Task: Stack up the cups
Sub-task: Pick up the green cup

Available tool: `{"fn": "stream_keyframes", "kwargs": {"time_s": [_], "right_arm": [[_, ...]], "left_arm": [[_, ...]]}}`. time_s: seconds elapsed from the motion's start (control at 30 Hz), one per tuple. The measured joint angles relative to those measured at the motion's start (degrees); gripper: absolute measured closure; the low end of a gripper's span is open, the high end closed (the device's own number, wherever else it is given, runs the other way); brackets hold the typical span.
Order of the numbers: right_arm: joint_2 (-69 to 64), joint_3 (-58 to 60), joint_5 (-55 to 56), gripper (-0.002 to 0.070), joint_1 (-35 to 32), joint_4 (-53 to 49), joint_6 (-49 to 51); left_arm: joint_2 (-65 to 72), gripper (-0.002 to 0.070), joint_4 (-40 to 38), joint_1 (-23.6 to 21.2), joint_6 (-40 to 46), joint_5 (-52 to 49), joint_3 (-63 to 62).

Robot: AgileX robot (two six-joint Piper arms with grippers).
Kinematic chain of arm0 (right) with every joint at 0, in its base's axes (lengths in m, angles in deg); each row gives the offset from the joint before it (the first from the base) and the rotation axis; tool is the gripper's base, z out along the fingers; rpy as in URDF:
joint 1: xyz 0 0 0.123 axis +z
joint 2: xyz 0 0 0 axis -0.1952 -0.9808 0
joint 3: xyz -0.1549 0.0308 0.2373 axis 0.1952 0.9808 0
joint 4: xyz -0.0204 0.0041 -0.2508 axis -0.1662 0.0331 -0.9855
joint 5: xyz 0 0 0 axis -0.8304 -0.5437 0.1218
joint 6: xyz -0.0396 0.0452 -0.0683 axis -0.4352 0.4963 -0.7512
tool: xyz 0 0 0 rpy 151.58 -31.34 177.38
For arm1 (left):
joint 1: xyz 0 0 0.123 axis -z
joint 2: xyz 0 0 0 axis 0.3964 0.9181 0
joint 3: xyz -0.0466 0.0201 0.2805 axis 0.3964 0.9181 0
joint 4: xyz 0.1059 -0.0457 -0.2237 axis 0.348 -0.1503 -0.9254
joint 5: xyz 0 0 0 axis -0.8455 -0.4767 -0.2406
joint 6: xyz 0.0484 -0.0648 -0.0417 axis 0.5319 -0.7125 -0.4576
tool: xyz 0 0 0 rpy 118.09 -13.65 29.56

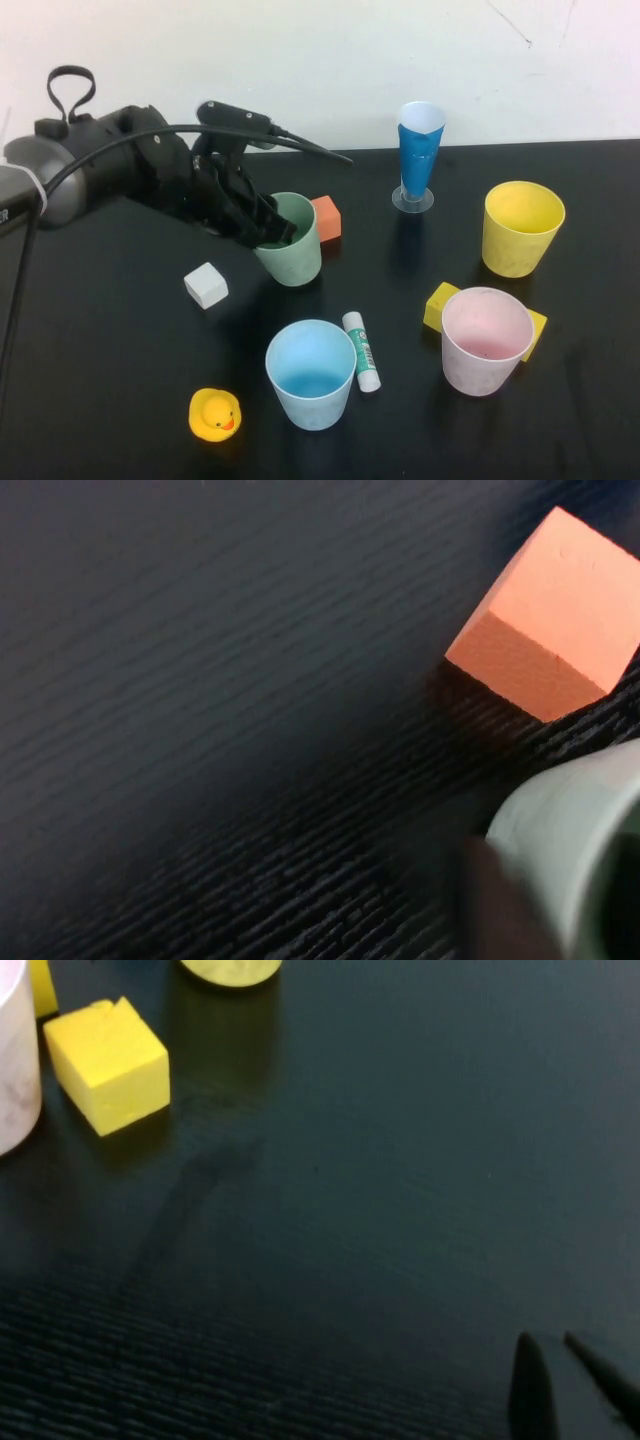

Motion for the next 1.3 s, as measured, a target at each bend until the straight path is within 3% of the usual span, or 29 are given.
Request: {"fn": "stream_keyframes", "kwargs": {"time_s": [0.03,0.1,0.2,0.53,0.8,0.9,0.97,1.07,1.13,1.2,1.3], "right_arm": [[0.0,0.0,0.0,0.0679,0.0,0.0,-0.1],[0.0,0.0,0.0,0.0679,0.0,0.0,-0.1],[0.0,0.0,0.0,0.0679,0.0,0.0,-0.2],[0.0,0.0,0.0,0.0679,0.0,0.4,-0.2],[0.0,0.0,0.1,0.0679,0.0,2.9,-0.5],[0.0,0.0,0.2,0.0679,0.0,3.3,-1.0],[0.0,0.0,0.2,0.0679,0.0,3.5,-1.2],[0.0,0.0,0.2,0.0679,0.0,3.6,-1.3],[0.0,0.0,0.2,0.0679,0.0,3.6,-1.3],[0.0,0.0,0.2,0.0679,0.0,3.6,-1.3],[0.0,0.0,0.2,0.0679,0.0,3.6,-1.4]], "left_arm": [[0.0,0.0516,0.0,0.0,0.0,-0.2,-0.2],[-0.6,0.0607,0.0,0.0,-0.3,-1.1,-1.3],[-3.2,0.0654,0.0,0.0,-0.6,-3.1,-3.8],[-24.3,0.0673,-2.5,0.8,5.4,-20.0,-4.7],[-27.7,0.0670,-1.1,1.4,6.1,-6.4,3.5],[-23.7,0.0600,-1.1,1.4,6.1,-3.2,3.9],[-20.1,0.0491,-1.1,1.4,6.1,-2.0,4.0],[-15.1,0.0270,-1.1,1.4,6.1,-0.2,4.0],[-11.5,0.0173,-1.1,1.4,6.1,1.8,4.0],[-8.4,0.0141,-1.1,1.4,6.1,3.7,4.0],[-4.0,0.0147,-1.1,1.4,6.1,5.6,4.0]]}}
